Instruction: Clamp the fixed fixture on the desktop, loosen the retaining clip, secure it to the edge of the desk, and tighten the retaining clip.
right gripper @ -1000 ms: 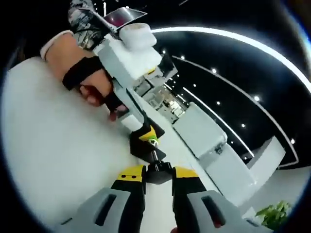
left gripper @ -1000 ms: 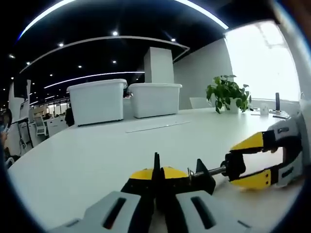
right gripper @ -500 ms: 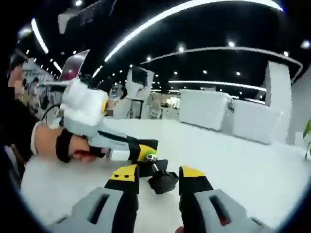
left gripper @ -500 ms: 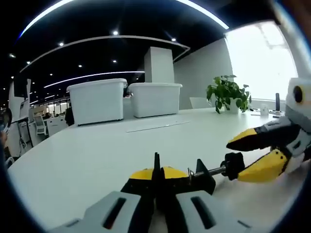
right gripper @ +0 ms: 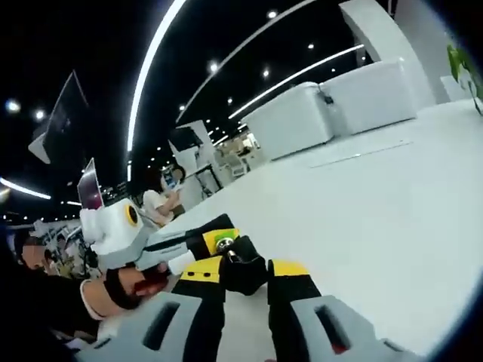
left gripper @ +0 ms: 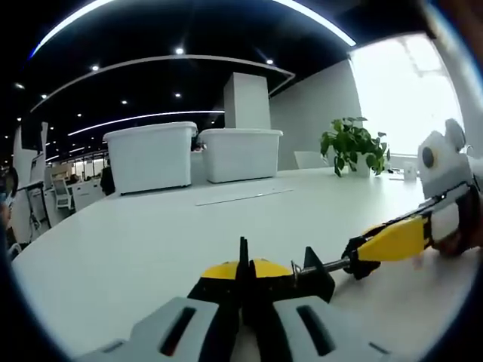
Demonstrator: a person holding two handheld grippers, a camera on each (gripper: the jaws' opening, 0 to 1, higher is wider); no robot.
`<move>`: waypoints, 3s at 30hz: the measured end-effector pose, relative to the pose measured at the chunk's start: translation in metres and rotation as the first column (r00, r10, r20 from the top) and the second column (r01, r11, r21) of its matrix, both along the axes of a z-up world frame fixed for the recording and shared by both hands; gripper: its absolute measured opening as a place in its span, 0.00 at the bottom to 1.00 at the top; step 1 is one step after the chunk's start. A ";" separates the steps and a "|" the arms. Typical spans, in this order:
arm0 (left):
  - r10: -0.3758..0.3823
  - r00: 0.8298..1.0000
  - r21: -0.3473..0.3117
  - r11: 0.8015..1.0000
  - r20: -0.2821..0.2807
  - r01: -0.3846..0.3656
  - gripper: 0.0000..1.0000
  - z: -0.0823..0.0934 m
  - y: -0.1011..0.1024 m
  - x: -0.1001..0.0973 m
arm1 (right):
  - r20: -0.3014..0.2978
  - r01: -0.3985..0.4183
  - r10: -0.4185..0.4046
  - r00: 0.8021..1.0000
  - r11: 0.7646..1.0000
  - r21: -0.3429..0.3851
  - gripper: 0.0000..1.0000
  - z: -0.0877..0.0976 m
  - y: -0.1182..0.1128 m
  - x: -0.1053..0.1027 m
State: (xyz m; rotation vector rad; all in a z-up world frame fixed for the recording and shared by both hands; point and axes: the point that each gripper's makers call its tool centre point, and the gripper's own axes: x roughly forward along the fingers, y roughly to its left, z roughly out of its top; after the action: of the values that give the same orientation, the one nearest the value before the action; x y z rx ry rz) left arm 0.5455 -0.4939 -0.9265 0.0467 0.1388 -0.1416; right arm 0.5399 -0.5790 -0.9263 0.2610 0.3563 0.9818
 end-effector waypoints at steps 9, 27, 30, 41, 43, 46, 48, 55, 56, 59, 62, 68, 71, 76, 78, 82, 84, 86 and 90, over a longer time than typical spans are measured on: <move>-0.002 1.000 0.004 1.000 0.001 0.002 0.04 0.000 -0.001 0.001 | 0.476 0.057 0.088 0.875 0.958 -0.281 0.18 0.010 0.005 -0.018; -0.001 1.000 0.005 1.000 0.001 0.001 0.04 -0.001 0.000 0.000 | 0.810 0.370 0.394 0.434 0.742 -0.559 0.18 0.008 0.014 -0.038; -0.002 1.000 0.005 1.000 0.001 0.002 0.04 -0.001 0.001 0.000 | 0.810 0.362 0.384 0.443 0.750 -0.554 0.18 0.009 0.013 -0.035; -0.004 1.000 0.007 1.000 0.002 0.004 0.04 -0.001 0.001 -0.001 | 0.587 0.049 0.174 0.791 0.938 -0.344 0.29 0.020 0.018 -0.024; -0.004 1.000 0.006 1.000 0.002 0.004 0.04 -0.001 0.001 -0.001 | 0.457 0.017 0.097 0.884 0.971 -0.238 0.30 0.021 0.012 -0.018; -0.004 1.000 0.005 1.000 0.002 0.004 0.04 -0.001 0.001 -0.001 | 0.359 0.031 0.019 0.933 0.991 -0.132 0.31 0.022 0.001 -0.006; -0.004 1.000 0.004 1.000 0.002 0.004 0.04 -0.001 0.000 -0.001 | 0.279 0.028 0.000 0.960 0.995 -0.097 0.30 0.016 -0.004 -0.001; -0.005 1.000 0.000 1.000 0.001 0.005 0.04 -0.001 -0.001 0.000 | 0.095 0.001 0.001 0.995 1.000 -0.024 0.25 0.001 -0.002 0.000; -0.004 1.000 -0.001 1.000 0.001 0.004 0.04 -0.001 -0.001 0.000 | 0.069 0.001 0.000 0.998 1.000 -0.013 0.23 0.000 -0.001 0.000; -0.004 1.000 -0.002 1.000 0.001 0.004 0.04 0.000 -0.002 0.000 | 0.063 -0.003 0.003 0.998 1.000 -0.012 0.21 0.000 -0.001 -0.001; -0.005 1.000 0.000 1.000 0.002 0.005 0.04 0.000 -0.002 0.000 | 0.161 0.018 -0.005 0.987 0.997 -0.077 0.20 0.003 0.000 -0.003; -0.008 1.000 0.006 1.000 0.006 0.008 0.04 0.000 -0.003 0.001 | 0.433 0.048 0.053 0.900 0.974 -0.220 0.19 0.008 0.004 -0.015; -0.008 1.000 0.006 1.000 0.005 0.008 0.04 0.000 -0.003 0.001 | 0.480 0.063 0.067 0.875 0.966 -0.250 0.19 0.008 0.005 -0.019; -0.008 1.000 0.006 1.000 0.005 0.008 0.04 -0.001 -0.002 0.001 | 0.615 0.116 0.131 0.777 0.931 -0.345 0.19 0.010 0.008 -0.026; -0.008 1.000 0.007 1.000 0.004 0.008 0.04 -0.001 -0.002 0.001 | 0.669 0.147 0.167 0.724 0.910 -0.387 0.19 0.010 0.010 -0.025; -0.007 1.000 0.004 1.000 0.003 0.006 0.04 -0.001 -0.001 0.000 | 0.744 0.216 0.236 0.625 0.864 -0.456 0.20 0.009 0.012 -0.029; -0.006 1.000 0.004 1.000 0.003 0.006 0.04 -0.001 -0.001 0.000 | 0.773 0.253 0.278 0.571 0.836 -0.487 0.20 0.008 0.013 -0.034; -0.006 1.000 0.004 1.000 0.003 0.006 0.04 -0.002 0.000 0.000 | 0.793 0.291 0.299 0.531 0.814 -0.502 0.21 0.008 0.012 -0.037; -0.004 1.000 0.003 1.000 0.000 0.004 0.04 -0.002 0.000 -0.001 | 0.812 0.332 0.337 0.477 0.786 -0.522 0.19 0.009 0.014 -0.042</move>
State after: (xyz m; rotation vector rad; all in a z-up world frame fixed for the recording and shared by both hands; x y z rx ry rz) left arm 0.5442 -0.4935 -0.9285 0.0496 0.1387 -0.1457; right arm 0.4975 -0.5654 -0.9175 -0.9015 -0.3228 0.8143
